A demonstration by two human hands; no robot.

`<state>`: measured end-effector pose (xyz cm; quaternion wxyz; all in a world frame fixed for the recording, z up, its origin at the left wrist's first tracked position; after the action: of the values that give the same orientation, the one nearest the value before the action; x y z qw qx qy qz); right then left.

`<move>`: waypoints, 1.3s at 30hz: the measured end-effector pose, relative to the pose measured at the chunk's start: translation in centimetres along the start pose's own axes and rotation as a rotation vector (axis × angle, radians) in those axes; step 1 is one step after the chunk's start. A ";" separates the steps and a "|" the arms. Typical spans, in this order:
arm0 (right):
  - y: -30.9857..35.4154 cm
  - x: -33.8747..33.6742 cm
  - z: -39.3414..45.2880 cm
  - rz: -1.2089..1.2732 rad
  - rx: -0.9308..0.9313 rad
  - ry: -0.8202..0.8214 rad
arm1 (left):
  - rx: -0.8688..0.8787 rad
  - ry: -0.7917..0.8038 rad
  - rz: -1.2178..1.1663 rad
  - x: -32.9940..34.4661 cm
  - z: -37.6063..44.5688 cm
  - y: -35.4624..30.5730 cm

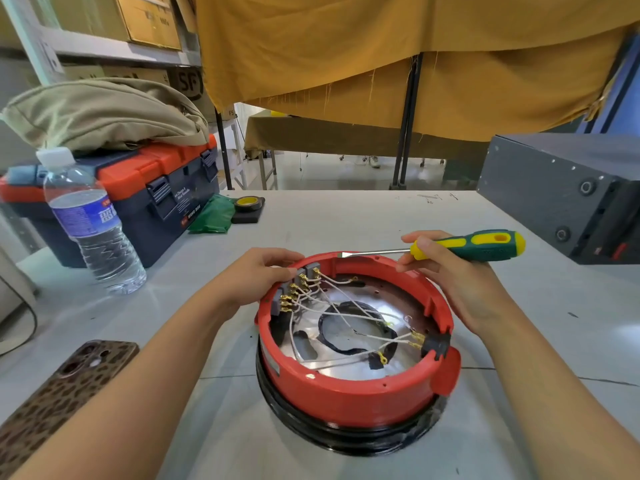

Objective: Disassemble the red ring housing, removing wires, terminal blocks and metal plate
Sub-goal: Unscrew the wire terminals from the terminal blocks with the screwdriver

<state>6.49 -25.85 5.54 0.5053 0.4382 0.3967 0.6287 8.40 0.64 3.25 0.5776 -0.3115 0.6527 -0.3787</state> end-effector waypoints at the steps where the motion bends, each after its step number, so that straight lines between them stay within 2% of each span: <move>1: 0.0 -0.1 0.1 0.015 -0.004 -0.005 | 0.006 0.026 0.013 0.3 0.3 -0.2; 10: -0.4 -0.3 0.4 0.061 0.018 -0.037 | 0.184 0.188 0.137 3.6 2.8 -3.5; 16: -0.6 -0.7 0.4 0.066 0.022 -0.078 | 0.288 -0.050 0.272 2.2 3.2 -4.3; 23: 0.3 -1.6 0.9 0.002 -0.032 -0.134 | 0.319 0.021 0.281 2.7 3.5 -4.7; 26: 1.7 -1.9 2.1 -0.013 -0.069 -0.140 | 0.330 0.066 0.370 3.1 4.1 -5.4; 29: 3.6 -1.5 3.7 -0.083 -0.101 -0.099 | 0.344 0.091 0.401 3.7 4.5 -5.7; 33: 4.7 -0.2 5.8 -0.277 -0.104 0.010 | 0.353 0.128 0.325 4.5 4.6 -5.1; 39: 4.3 1.7 7.5 -0.351 -0.122 0.130 | 0.405 0.167 0.332 4.7 4.7 -4.9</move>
<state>12.25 -24.54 12.14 0.6060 0.2893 0.4599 0.5810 12.21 -6.49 4.80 0.6265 -0.0461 0.6512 -0.4258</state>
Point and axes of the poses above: each hand's wrist, its own z-axis towards the middle knuckle, its own x-axis out of the palm, y = z × x, the point moved 8 cm from there along z, towards the middle knuckle, and after that the axes turned 1 degree about z, right-handed, at the moved point
